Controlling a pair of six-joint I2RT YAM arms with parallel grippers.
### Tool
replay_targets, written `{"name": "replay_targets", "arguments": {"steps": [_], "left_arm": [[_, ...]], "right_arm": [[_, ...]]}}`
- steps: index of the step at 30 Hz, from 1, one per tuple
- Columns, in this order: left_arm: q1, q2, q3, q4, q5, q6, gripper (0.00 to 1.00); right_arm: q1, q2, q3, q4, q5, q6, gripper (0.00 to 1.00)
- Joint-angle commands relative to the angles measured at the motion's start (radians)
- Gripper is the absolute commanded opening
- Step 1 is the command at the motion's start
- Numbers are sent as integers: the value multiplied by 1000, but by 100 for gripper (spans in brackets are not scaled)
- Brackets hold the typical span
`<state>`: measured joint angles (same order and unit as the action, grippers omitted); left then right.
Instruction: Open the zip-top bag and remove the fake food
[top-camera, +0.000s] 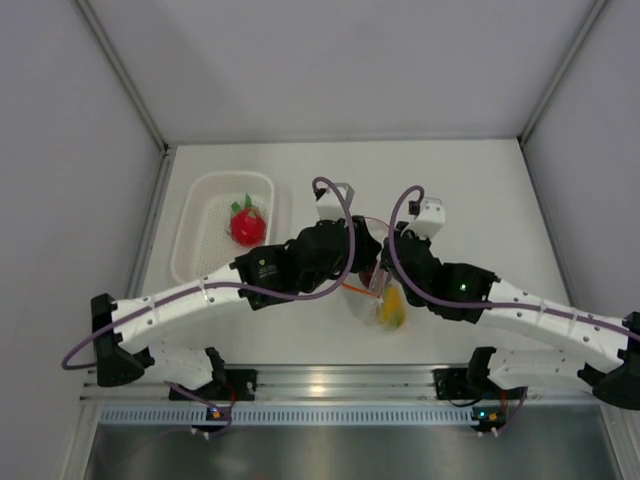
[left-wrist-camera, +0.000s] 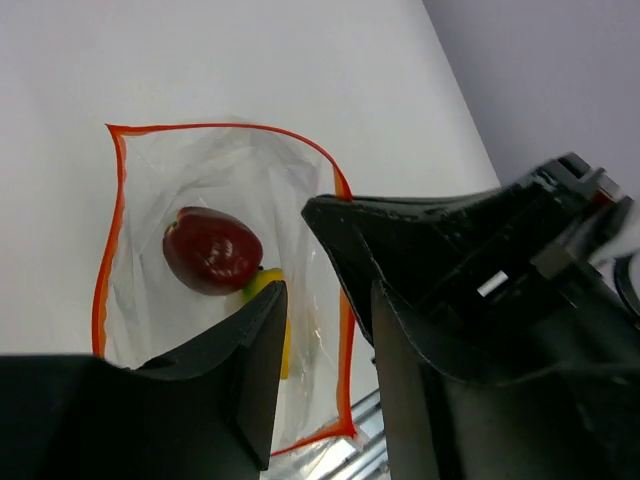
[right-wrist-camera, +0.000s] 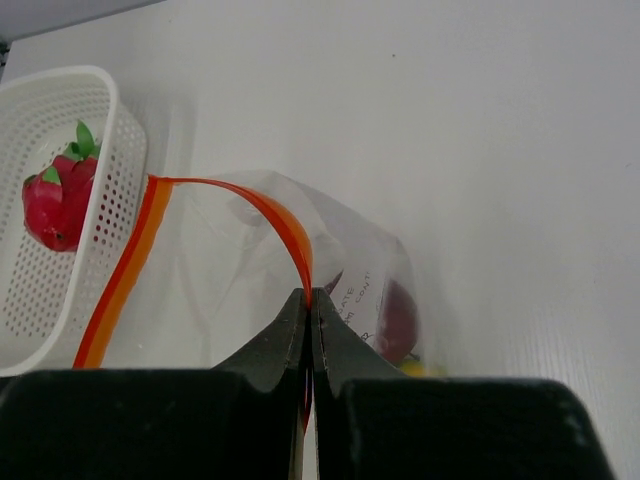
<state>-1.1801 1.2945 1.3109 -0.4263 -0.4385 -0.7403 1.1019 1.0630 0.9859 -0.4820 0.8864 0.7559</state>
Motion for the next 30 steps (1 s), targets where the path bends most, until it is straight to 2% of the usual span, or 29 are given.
{"name": "replay_targets", "arguments": {"steps": [1,5,7,13,16,18,21,23,30], "left_arm": [[2,38,-22,112,-88,-45,44],[7,138,-33,176,-106,-71,31],[7,152,-38,194,-103,-74,30],[11,249,-62,270,-10,-79,12],[11,250,-162,453,20,-35,0],[11,243,-253,619,66,30,0],[11,267,-301,737,139,136,0],[11,307,-295,748,165,206,0],[7,333,-357,834,279,314,0]], "right_arm": [[-4,-41,-10,34,23,45,0],[-5,-95,-39,14,29,59,0],[-5,-104,-46,14,34,63,0],[-7,-140,-72,-6,20,33,0],[-17,-156,-79,-18,-30,36,0],[-20,-187,-99,-15,-55,39,0],[-23,-225,-115,-20,-92,36,0],[-23,-238,-105,-39,-116,23,0],[-66,-250,-64,-108,-179,-46,0]]}}
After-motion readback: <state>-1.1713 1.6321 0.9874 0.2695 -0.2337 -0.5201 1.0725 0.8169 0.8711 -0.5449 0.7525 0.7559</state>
